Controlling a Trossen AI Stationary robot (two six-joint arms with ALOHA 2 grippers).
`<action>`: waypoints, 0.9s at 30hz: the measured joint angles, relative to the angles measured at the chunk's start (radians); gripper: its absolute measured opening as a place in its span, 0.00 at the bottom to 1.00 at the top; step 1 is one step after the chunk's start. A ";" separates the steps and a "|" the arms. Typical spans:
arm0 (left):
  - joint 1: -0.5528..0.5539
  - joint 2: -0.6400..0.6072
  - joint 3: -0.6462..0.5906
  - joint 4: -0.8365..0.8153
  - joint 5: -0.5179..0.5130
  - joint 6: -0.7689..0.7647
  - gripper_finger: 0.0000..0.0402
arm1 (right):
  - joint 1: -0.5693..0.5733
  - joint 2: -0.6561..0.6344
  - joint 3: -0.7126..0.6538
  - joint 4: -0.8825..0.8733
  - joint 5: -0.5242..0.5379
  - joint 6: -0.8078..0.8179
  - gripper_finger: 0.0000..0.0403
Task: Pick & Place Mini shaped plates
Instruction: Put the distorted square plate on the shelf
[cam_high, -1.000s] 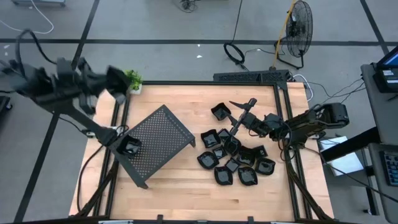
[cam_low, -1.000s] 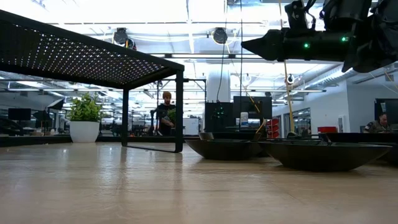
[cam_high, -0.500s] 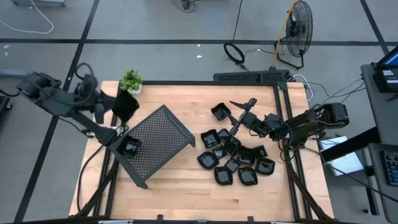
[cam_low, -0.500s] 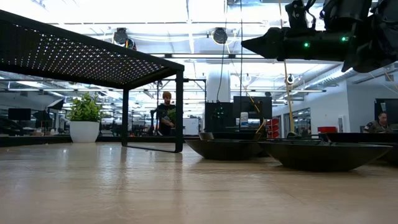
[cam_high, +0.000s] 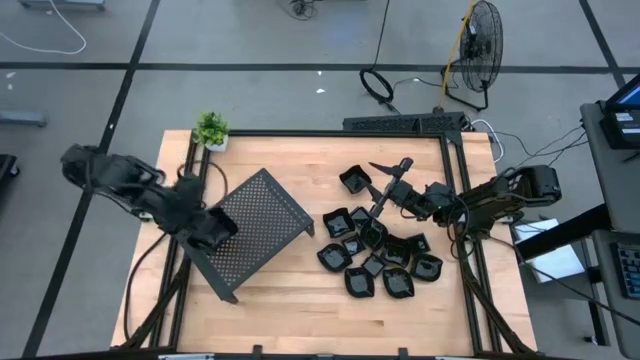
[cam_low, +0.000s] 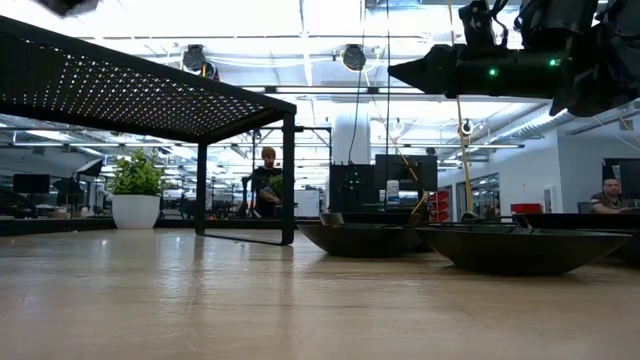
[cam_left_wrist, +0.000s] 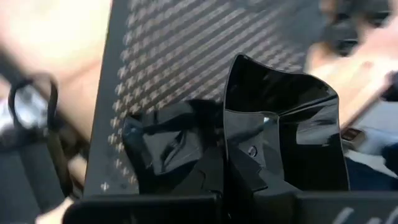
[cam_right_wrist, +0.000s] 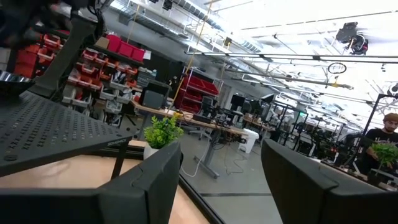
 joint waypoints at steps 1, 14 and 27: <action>0.001 -0.004 -0.028 -0.001 0.011 -0.028 0.00 | 0.000 0.000 0.000 0.000 0.000 0.000 0.53; 0.000 -0.004 -0.114 -0.001 -0.065 -0.059 0.00 | 0.000 0.000 0.000 0.001 0.000 0.000 0.52; -0.020 -0.010 -0.115 -0.002 0.064 -0.096 0.00 | 0.000 0.000 0.000 0.001 0.000 0.010 0.52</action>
